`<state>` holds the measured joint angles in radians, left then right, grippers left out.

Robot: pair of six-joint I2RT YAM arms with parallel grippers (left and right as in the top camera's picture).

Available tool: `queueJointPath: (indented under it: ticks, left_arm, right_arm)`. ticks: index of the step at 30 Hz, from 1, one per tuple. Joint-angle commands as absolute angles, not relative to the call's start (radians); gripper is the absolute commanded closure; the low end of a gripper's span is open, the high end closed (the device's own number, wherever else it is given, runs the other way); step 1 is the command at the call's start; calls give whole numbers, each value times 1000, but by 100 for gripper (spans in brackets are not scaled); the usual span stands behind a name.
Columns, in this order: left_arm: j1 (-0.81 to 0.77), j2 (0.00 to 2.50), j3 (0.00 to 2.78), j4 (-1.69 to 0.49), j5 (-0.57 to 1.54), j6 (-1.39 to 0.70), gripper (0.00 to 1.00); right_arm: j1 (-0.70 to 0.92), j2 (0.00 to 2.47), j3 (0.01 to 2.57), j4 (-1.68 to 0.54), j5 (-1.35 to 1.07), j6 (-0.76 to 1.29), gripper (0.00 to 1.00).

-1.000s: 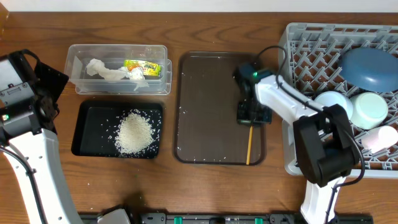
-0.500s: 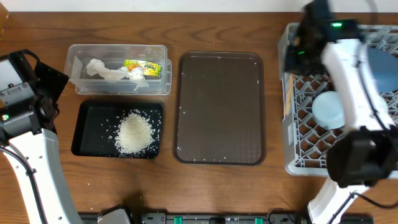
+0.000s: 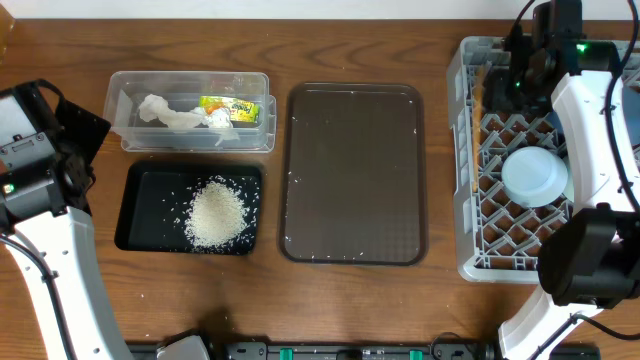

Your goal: Sort waste into correct bins and load items into the dishwasher rack

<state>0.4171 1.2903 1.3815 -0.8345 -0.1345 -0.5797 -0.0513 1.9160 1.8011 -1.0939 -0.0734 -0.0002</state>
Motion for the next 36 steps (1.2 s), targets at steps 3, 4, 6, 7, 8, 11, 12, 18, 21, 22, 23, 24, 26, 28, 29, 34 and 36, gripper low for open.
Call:
queueJointPath:
  ticks: [3,4,6,7,8,11,12,18,21,22,23,24,26,28,29,34,36]
  left_arm:
    - [421,1294,1391,-837,-143,-585,4]
    - [421,1294,1391,-837,-143,-585,4]
    - [421,1294,1391,-837,-143,-585,4]
    - [421,1294,1391,-837,-143,-585,4]
    - [421,1294,1391,-837,-143,-585,4]
    - [421,1294,1391,-837,-143,-585,4]
    - [421,1294,1391,-837,-143,-585,4]
    - [421,1294,1391,-837,-143,-585,4]
    - [421,1294,1391,-837,-143,-585,4]
    - [421,1294,1391,-837,-143,-585,4]
    - [421,1294,1391,-837,-143,-585,4]
    - [421,1294,1391,-837,-143,-585,4]
    - [422,1294,1391,-837,-143,-585,4]
    - [421,1294,1391,-837,-143,-585,4]
    - [421,1294,1391,-837,-143,-585,4]
    - [421,1294,1391,-837,-143,-585,4]
    - [421,1294,1391,-837,-143,-585,4]
  right_arm:
    - [-51,1917,1792,-1089,-82,46,25]
    - [-50,1917,1792,-1093,-90,57,25]
    - [-45,1916,1792,-1105,-138,59,24]
    - [-41,1915,1792,-1111,-167,59,24]
    - [-36,1915,1792,-1115,-197,59,24]
    - [-4,1915,1792,-1117,-298,59,25]
    - [8,1915,1792,-1117,-316,59,27]
    - [186,1915,1792,-1098,-228,129,39]
    - [296,1916,1791,-1096,-41,245,30]
    - [321,1917,1789,-1096,-4,271,25]
    - [352,1917,1784,-1095,41,310,20]
    - [382,1919,1779,-1094,81,352,18]
    - [430,1921,1763,-1096,152,429,15]
    - [461,1923,1738,-1097,195,487,14]
    - [474,1923,1716,-1095,214,519,14]
    - [490,1923,1577,-1053,214,590,42]
    - [490,1923,1514,-1014,173,590,72]
